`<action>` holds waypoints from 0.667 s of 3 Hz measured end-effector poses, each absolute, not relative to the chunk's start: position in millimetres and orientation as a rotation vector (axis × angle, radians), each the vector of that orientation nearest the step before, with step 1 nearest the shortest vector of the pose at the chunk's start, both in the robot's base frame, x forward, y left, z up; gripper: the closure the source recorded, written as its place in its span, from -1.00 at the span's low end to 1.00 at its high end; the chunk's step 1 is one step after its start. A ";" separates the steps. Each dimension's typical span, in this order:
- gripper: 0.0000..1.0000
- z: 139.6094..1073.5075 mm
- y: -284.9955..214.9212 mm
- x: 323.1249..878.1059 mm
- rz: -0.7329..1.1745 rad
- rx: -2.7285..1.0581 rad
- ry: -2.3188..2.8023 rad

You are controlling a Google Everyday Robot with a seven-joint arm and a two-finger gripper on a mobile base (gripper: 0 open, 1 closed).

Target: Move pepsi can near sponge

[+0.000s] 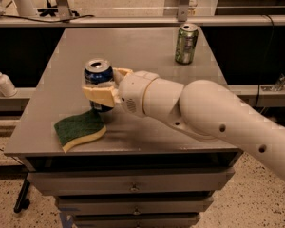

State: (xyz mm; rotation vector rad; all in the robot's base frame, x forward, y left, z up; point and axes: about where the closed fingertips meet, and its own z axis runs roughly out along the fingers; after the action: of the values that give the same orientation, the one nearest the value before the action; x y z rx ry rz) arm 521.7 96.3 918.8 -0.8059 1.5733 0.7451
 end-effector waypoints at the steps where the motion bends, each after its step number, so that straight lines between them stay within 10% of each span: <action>1: 1.00 910.7 100.5 520.7 0.734 -0.806 1.566; 2: 1.00 904.9 97.8 522.0 0.711 -0.808 1.569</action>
Offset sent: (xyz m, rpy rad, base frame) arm 0.0038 -0.0059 -0.0223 -0.0296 -0.0269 -0.0390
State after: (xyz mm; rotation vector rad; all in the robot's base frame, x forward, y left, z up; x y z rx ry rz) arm 522.0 97.8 904.9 -0.8079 1.5687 0.7110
